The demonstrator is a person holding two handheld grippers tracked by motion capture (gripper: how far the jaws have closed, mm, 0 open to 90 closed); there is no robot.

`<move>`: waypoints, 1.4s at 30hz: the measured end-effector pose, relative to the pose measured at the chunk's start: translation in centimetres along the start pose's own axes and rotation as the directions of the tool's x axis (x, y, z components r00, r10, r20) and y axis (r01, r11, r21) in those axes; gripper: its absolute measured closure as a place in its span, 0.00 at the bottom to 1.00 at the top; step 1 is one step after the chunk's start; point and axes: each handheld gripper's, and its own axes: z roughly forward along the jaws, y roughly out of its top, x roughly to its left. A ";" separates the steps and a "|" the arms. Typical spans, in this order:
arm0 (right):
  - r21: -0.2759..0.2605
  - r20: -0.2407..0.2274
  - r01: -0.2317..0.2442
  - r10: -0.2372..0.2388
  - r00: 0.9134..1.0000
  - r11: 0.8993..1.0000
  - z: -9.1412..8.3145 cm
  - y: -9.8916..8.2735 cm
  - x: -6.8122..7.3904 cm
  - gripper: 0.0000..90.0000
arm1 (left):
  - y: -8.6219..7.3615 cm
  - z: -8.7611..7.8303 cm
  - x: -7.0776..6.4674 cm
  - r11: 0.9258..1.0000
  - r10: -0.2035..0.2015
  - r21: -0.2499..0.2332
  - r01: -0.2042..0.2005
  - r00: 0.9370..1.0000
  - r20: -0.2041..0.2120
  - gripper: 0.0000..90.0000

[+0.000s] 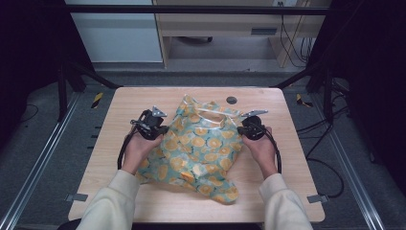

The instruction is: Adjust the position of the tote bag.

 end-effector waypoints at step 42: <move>-0.309 -0.096 0.060 -0.094 0.991 0.949 -11.9 0.6 2.1 1.00 | -3.4 -8.0 0.4 0.986 0.038 -0.159 -0.043 0.999 -0.040 1.00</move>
